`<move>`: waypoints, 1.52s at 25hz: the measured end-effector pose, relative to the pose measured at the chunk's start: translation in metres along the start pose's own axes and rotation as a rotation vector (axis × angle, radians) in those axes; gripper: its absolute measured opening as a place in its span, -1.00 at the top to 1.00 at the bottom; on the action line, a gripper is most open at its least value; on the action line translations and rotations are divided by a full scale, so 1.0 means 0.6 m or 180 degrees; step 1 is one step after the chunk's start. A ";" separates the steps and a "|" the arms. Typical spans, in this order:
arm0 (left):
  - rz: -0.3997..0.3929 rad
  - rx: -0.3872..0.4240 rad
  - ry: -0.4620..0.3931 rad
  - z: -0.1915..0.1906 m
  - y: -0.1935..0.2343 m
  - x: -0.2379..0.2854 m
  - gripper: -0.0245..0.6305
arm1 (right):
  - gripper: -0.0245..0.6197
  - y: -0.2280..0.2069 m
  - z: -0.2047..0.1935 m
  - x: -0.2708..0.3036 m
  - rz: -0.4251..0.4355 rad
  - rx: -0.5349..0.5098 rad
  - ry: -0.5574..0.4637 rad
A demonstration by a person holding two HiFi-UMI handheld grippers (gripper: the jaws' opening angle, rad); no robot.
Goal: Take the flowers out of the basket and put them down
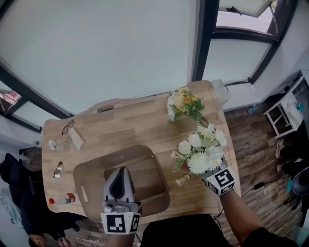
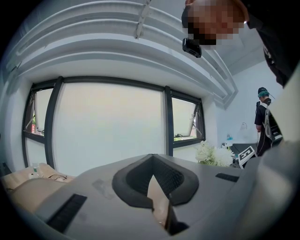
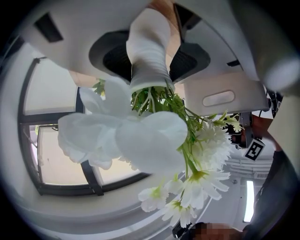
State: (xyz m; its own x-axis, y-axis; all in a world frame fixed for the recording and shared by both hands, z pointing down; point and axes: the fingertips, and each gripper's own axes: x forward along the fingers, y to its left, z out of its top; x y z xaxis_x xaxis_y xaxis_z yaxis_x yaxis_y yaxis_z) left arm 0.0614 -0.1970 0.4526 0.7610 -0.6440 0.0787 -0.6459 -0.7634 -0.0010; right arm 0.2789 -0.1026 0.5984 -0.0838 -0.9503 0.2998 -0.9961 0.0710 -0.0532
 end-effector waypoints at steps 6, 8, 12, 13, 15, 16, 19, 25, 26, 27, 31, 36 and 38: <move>-0.0083 -0.0016 -0.0072 0.019 -0.003 -0.003 0.92 | 0.01 -0.010 0.000 -0.012 -0.0175 -0.0021 0.0061; -0.0131 -0.0014 -0.0098 0.027 -0.004 -0.003 0.92 | -0.04 -0.015 -0.004 -0.016 -0.0229 0.0027 0.0120; -0.0237 -0.0003 -0.0152 0.044 -0.009 -0.008 0.92 | -0.06 -0.013 -0.008 -0.037 -0.0279 0.0132 0.0173; -0.0260 -0.0002 -0.0167 0.049 -0.010 -0.008 0.92 | -0.06 -0.010 -0.006 -0.043 -0.0285 0.0147 0.0177; -0.0320 -0.0007 -0.0186 0.059 -0.014 -0.009 0.92 | -0.06 -0.004 0.000 -0.056 -0.0300 0.0178 0.0182; -0.0357 -0.0010 -0.0196 0.064 -0.017 -0.011 0.92 | -0.06 -0.002 0.005 -0.065 -0.0315 0.0191 0.0172; -0.0433 -0.0019 -0.0230 0.076 -0.023 -0.016 0.92 | -0.06 0.005 0.024 -0.092 -0.0363 0.0173 0.0132; -0.0492 -0.0074 -0.0285 0.095 -0.031 -0.032 0.92 | -0.06 0.030 0.058 -0.144 -0.0410 0.0033 0.0105; -0.0510 -0.0083 -0.0275 0.096 -0.034 -0.036 0.92 | -0.06 0.033 0.066 -0.156 -0.0429 0.0017 0.0087; -0.0527 -0.0095 -0.0264 0.098 -0.036 -0.039 0.92 | -0.06 0.035 0.075 -0.167 -0.0446 0.0011 0.0060; -0.0530 -0.0102 -0.0294 0.108 -0.043 -0.053 0.92 | -0.05 0.031 0.123 -0.205 -0.0469 0.0049 -0.0084; -0.0520 -0.0060 -0.0334 0.117 -0.052 -0.073 0.92 | 0.54 0.021 0.161 -0.232 -0.0620 -0.0020 -0.0197; -0.0516 -0.0039 -0.0341 0.118 -0.053 -0.078 0.92 | 0.65 0.020 0.168 -0.234 -0.0641 -0.0013 -0.0242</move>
State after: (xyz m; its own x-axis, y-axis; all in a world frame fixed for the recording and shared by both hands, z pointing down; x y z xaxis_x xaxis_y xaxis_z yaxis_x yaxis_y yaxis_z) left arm 0.0507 -0.1460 0.3786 0.8568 -0.5148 -0.0298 -0.5145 -0.8573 0.0153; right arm 0.2818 0.0014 0.4598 0.1192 -0.9656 0.2312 -0.9926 -0.1215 0.0045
